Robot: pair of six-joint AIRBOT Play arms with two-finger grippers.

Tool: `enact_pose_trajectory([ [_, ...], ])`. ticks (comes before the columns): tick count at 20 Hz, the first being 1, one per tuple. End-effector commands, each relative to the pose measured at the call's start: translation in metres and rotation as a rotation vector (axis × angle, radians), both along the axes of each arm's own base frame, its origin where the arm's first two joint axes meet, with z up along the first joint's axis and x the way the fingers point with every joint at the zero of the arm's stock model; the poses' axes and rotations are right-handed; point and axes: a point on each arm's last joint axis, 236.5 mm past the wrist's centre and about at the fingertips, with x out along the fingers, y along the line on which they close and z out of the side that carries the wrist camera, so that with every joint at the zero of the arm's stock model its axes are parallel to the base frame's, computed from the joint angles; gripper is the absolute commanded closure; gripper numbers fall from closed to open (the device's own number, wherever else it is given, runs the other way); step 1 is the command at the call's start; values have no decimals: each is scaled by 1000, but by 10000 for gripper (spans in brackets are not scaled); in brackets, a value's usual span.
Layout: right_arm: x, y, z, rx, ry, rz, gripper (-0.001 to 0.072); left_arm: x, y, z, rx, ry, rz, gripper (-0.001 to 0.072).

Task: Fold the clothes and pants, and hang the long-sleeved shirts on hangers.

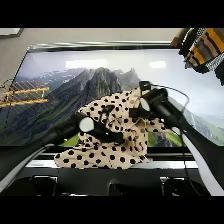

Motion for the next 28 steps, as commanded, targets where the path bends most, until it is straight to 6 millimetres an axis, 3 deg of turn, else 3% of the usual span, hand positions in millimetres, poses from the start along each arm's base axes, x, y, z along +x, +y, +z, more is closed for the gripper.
enact_pose_trajectory([
  [1,-26,-53,53,-85,-37,-58,166,36,49,18,57,-159,-84,171],
  [4,-54,-116,91,-48,-63,-259,166,61,74,32,66,-289,-153,172],
  [6,-85,-140,82,35,21,-375,165,70,82,30,83,-326,-183,172],
  [7,-104,-138,66,116,104,-407,166,75,86,29,99,-344,-181,172],
  [9,-139,-114,30,310,283,-451,157,85,90,28,129,-395,-183,172],
  [13,-183,-78,-36,493,499,-562,152,109,94,32,159,-503,-169,171],
  [16,-194,-47,-73,626,557,-649,152,122,88,40,133,-560,-141,172],
  [19,-191,-38,-99,678,553,-735,152,132,84,46,114,-602,-120,171],
  [25,-197,-28,-114,711,639,-780,155,128,72,31,117,-593,-153,171],
  [26,-193,-27,-116,722,625,-792,177,123,66,25,119,-582,-171,171],
  [27,-188,-27,-117,730,605,-801,279,117,58,18,121,-571,-195,171],
  [28,-184,-26,-117,741,592,-809,460,111,50,12,119,-568,-218,171],
])
